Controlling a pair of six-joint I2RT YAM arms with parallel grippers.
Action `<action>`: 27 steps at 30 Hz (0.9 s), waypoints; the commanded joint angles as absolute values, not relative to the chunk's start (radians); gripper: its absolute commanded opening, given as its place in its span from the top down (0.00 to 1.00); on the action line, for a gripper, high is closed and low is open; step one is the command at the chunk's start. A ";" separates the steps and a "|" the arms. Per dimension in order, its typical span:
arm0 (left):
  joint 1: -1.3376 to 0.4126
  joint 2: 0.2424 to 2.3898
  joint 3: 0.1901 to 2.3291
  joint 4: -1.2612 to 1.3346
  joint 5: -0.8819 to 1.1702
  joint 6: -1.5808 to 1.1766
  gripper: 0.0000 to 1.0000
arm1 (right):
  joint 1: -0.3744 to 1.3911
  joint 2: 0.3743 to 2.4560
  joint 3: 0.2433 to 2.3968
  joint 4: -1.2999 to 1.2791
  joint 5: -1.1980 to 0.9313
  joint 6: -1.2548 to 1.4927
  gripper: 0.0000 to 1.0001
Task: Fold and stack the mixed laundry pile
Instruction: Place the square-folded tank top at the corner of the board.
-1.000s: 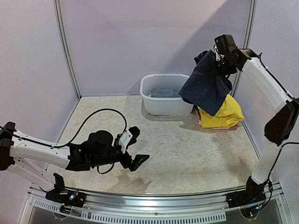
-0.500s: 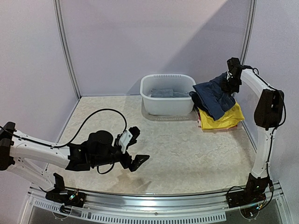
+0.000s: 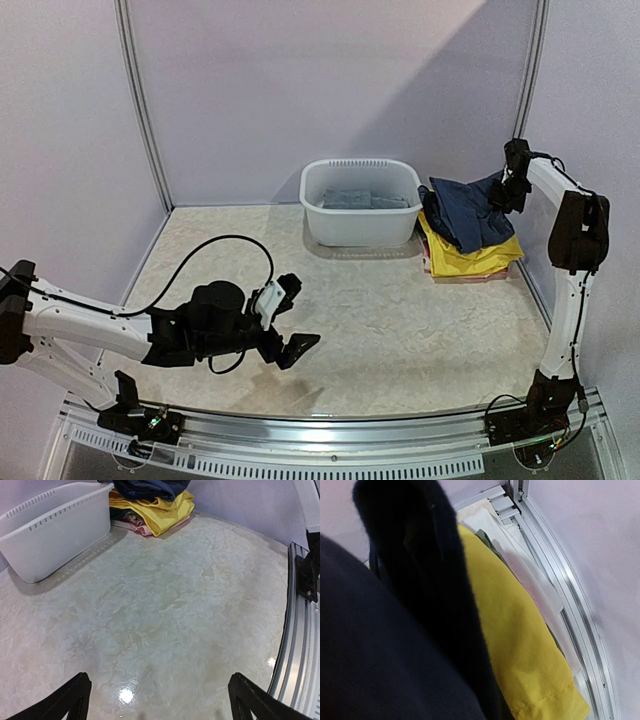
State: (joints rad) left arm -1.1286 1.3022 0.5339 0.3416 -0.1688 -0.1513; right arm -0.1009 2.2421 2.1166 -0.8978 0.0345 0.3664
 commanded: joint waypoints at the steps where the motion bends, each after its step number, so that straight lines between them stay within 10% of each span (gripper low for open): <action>1: -1.115 1.311 0.545 0.330 -0.168 -0.160 0.02 | -0.114 2.275 2.099 -0.896 0.021 0.385 0.89; 8: -1.115 1.303 0.541 0.320 -0.173 -0.166 0.03 | -0.138 2.269 2.085 -0.894 0.044 0.401 0.51; 27: -0.949 1.346 0.812 0.073 -0.369 -0.200 0.00 | -0.091 2.035 2.001 -0.938 0.125 0.361 0.01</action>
State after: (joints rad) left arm -1.0592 1.3186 0.7185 0.1677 -0.3241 -0.1711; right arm -0.1257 2.1414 2.0232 -0.9211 0.0681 0.3794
